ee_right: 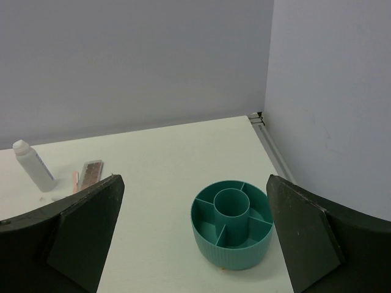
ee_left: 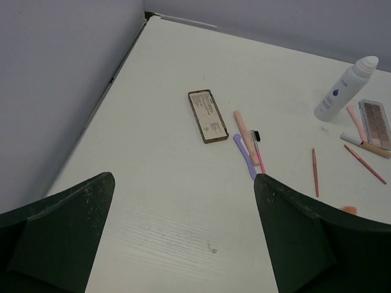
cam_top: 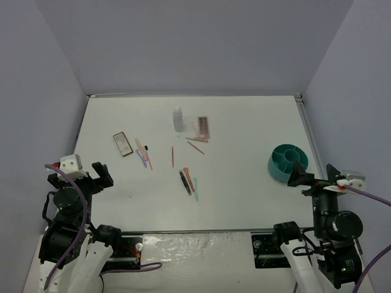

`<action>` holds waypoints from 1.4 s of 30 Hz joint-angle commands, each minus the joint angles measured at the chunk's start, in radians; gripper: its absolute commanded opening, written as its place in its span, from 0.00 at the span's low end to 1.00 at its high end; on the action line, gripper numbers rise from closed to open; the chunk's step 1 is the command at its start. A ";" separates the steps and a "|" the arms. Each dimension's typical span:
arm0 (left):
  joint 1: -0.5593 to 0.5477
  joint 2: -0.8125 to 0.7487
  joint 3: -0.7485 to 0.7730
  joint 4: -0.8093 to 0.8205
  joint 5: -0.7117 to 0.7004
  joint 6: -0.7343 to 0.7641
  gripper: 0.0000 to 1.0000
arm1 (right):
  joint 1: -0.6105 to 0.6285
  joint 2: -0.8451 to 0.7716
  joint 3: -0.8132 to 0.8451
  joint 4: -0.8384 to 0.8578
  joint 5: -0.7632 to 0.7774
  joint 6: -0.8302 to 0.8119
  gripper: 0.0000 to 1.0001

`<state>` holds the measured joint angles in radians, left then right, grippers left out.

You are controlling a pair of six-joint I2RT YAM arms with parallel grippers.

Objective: Organize the makeup

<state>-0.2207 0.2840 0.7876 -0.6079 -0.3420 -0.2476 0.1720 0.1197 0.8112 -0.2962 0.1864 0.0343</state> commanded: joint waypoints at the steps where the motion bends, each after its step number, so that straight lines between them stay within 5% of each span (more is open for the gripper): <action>1: -0.002 0.014 0.012 0.076 -0.012 -0.013 0.97 | 0.012 0.048 0.022 0.083 -0.011 0.006 1.00; 23: 0.000 0.174 0.042 0.053 0.042 -0.049 0.97 | 0.014 0.198 0.045 0.077 -0.133 0.088 1.00; 33: 0.000 0.411 0.146 0.071 0.095 -0.067 0.97 | 0.012 0.392 0.109 0.045 -0.136 0.171 1.00; 42: 0.002 0.492 0.155 0.176 0.132 -0.058 0.97 | 0.027 0.703 0.135 0.181 -0.345 0.206 1.00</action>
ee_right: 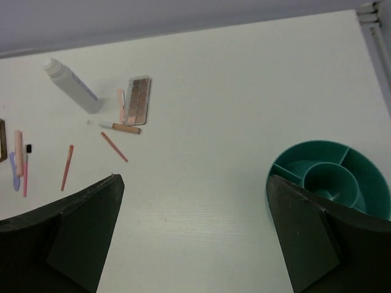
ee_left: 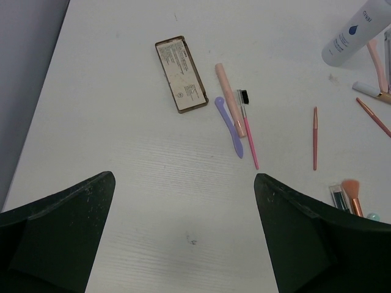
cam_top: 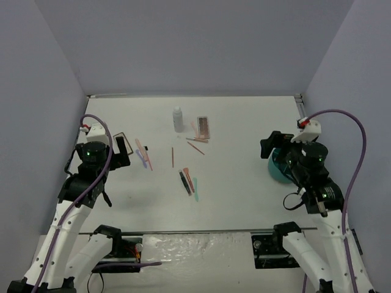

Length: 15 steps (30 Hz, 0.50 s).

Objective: Organize the makeup

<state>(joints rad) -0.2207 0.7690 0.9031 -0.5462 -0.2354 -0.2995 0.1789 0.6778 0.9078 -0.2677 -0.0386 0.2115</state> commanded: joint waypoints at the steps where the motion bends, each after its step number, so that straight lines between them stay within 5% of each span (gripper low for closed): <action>1: 0.003 0.004 0.029 0.118 0.030 -0.001 0.97 | 0.029 0.168 0.038 0.184 -0.124 0.037 1.00; 8: 0.000 -0.008 -0.002 0.110 0.016 -0.036 0.97 | 0.073 0.265 0.031 0.310 -0.120 0.051 1.00; 15: 0.000 0.157 0.056 0.034 0.039 -0.138 0.97 | 0.085 0.279 0.016 0.311 -0.092 0.028 1.00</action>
<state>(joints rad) -0.2207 0.8243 0.8940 -0.5127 -0.2095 -0.3542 0.2566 0.9593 0.9104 -0.0547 -0.1390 0.2459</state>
